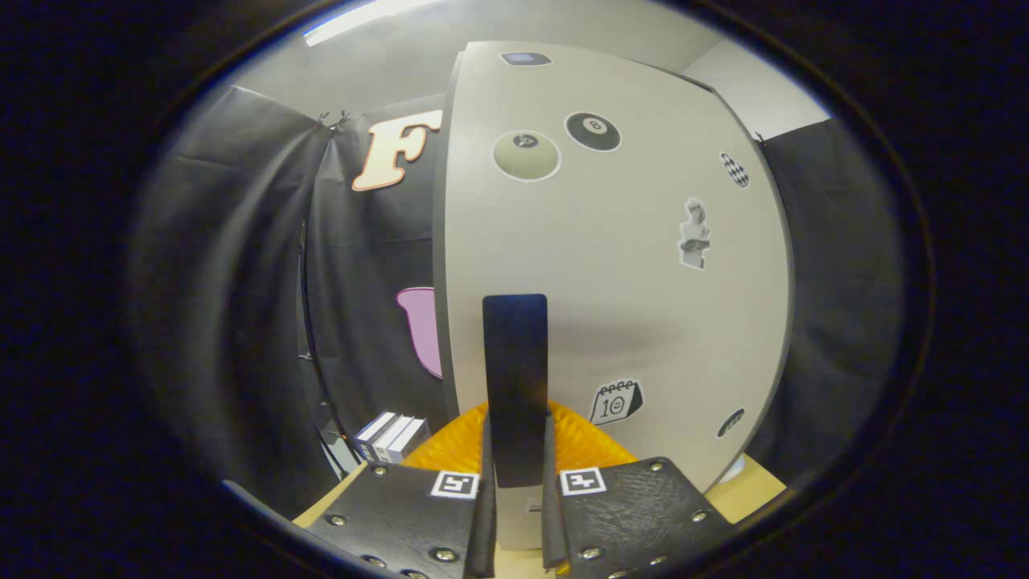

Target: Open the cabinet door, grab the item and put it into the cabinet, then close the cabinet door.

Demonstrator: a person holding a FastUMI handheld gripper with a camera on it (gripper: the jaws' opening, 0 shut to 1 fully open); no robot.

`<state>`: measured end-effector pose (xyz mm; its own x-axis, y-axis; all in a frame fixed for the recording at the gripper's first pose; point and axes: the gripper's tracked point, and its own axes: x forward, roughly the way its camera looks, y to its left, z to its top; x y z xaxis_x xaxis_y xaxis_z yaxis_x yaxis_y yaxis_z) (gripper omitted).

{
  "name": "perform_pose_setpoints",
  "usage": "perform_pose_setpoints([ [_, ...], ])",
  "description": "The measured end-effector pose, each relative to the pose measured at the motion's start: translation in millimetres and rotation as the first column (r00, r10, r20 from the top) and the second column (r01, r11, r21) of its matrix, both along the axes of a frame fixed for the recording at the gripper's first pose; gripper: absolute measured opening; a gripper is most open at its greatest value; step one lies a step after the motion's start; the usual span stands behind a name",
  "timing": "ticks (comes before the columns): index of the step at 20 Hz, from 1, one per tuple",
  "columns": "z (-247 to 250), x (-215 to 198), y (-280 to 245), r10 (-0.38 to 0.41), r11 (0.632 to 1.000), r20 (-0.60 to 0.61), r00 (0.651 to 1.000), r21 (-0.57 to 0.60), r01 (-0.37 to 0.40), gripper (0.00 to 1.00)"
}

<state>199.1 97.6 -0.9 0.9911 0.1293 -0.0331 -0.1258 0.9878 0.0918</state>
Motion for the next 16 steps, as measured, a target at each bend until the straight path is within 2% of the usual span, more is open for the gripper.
perform_pose_setpoints([
  [5,1.0,-27.5,-14.9,-0.020,1.000,-0.015,1.000,-0.009,0.019,0.22],
  [9,2.5,-77.7,-53.6,-0.044,0.999,-0.018,0.999,-0.017,0.044,0.22],
  [16,3.4,-131.2,-109.6,-0.111,0.993,-0.007,0.994,-0.052,0.110,0.22],
])
